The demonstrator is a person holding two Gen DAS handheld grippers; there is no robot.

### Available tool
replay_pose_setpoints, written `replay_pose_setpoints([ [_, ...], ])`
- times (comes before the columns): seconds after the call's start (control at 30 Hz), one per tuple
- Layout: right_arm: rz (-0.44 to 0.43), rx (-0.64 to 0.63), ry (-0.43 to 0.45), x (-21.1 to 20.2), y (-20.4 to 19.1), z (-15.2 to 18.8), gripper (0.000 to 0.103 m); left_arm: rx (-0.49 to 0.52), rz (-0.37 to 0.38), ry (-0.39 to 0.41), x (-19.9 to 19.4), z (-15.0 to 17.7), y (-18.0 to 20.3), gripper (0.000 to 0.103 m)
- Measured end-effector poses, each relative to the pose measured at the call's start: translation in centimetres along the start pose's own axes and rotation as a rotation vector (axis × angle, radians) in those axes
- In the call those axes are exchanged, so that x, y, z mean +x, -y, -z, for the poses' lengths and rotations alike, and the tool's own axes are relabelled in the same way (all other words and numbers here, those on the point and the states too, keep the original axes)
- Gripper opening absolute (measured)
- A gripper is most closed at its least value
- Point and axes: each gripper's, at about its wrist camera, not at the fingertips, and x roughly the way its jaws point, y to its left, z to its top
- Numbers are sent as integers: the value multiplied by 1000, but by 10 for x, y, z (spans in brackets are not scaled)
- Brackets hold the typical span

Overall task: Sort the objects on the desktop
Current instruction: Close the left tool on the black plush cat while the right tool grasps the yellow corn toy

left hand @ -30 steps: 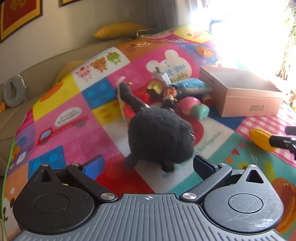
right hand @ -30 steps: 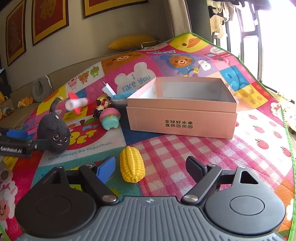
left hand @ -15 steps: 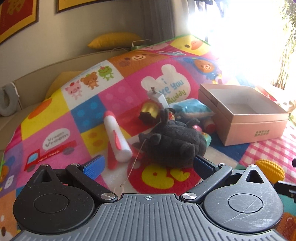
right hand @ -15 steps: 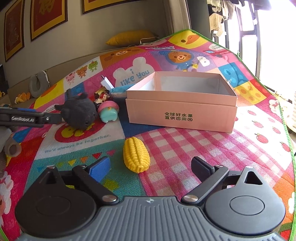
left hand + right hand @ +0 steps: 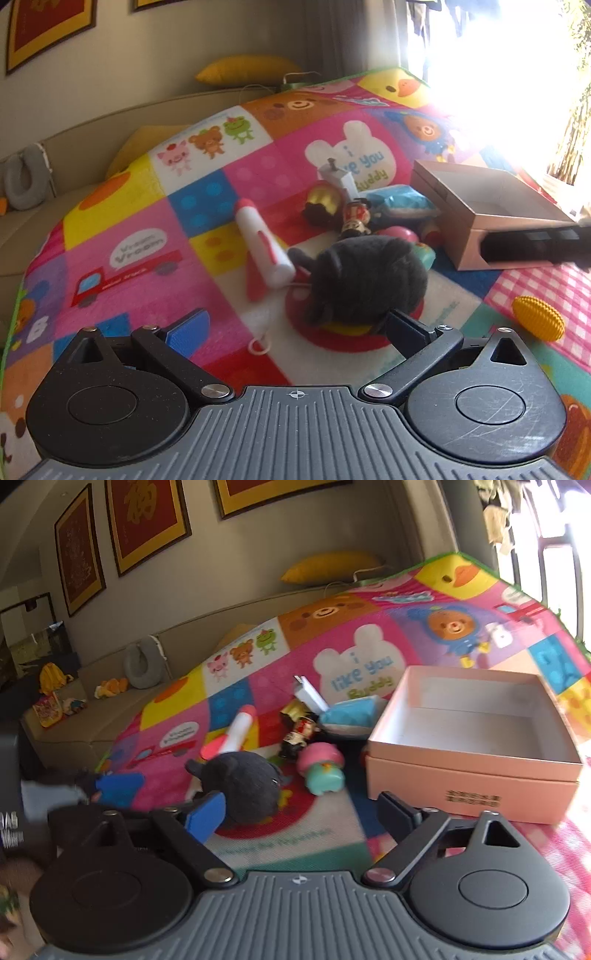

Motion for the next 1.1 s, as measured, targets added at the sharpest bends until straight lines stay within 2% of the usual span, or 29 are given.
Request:
replay_pose_setpoints([
  [0.1, -10, -6, 0, 39, -17, -27, 76, -90, 7, -16, -5, 7, -27, 103],
  [0.17, -12, -14, -30, 70, -26, -42, 64, -135, 6, -18, -6, 11, -40, 103],
  [0.2, -17, 0, -55, 85, -27, -48, 47, -150, 5, -15, -8, 13, -47, 103],
  [0.23, -28, 18, -91, 100, -27, -53, 37, -159, 5, -10, -10, 14, -51, 103],
  [0.3, -49, 54, -166, 125, -24, -54, 32, -174, 10, 6, -14, 17, -58, 103],
  [0.37, -75, 56, -207, 133, -24, -46, 32, -199, -8, 31, -19, 17, -67, 103],
  [0.47, -161, -47, -179, 106, -42, -27, 34, -248, -33, 59, -24, 11, -81, 103],
  [0.6, -204, -262, -116, 51, -75, 1, 35, -229, 8, 98, -29, -2, -76, 103],
  [0.7, -283, -300, -141, 24, -86, 15, 35, -181, 51, 111, -31, -9, -58, 103],
  [0.8, -277, -332, -140, 10, -90, 30, 35, -128, 65, 111, -31, -10, -41, 103],
  [0.9, -255, -329, -132, 1, -87, 40, 41, -86, 56, 95, -32, -5, -32, 103],
  [1.0, -246, -351, -124, -6, -85, 48, 53, -108, 44, 106, -41, -1, -39, 103],
  [1.1, -218, -352, -122, -12, -78, 53, 54, -139, 49, 148, -57, 5, -48, 103],
])
